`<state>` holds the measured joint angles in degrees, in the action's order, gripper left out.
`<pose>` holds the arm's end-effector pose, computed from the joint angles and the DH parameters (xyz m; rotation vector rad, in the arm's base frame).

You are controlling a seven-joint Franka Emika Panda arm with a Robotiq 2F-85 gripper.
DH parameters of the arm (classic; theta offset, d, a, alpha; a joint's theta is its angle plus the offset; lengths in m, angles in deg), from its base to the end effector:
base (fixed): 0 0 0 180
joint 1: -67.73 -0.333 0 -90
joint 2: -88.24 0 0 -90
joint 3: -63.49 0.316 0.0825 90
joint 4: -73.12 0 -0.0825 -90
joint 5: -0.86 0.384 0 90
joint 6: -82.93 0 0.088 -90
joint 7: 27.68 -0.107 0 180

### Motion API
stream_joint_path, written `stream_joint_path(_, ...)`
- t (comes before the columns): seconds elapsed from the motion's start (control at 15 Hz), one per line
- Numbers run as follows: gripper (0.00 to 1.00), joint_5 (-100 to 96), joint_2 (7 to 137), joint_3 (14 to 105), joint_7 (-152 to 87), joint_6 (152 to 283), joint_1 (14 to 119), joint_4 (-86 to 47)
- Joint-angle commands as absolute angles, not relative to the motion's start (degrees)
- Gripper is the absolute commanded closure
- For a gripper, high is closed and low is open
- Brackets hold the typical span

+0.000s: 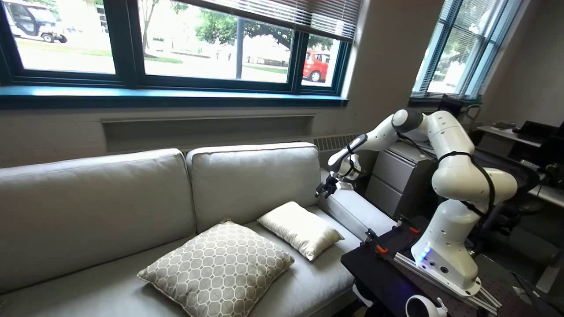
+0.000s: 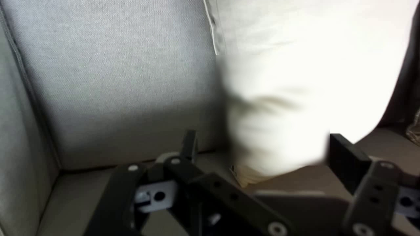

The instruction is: Set the two pillows against the armrest

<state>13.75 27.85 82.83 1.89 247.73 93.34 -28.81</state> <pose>0.6115 -0.0822 -0.0006 -2.8165 -0.0206 -0.2434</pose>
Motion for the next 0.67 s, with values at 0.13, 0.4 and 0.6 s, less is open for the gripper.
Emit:
stream_joint_path(0.13, 0.00, 11.4, 27.5, 83.6, 0.3, 248.3, 94.2, -28.7)
stream_joint_path(0.4, 0.00, 10.4, 28.1, 84.4, 0.8, 248.2, 94.0, -28.4)
stream_joint_path(0.6, 0.00, 8.5, 22.3, 84.3, 1.2, 245.2, 92.4, -22.2)
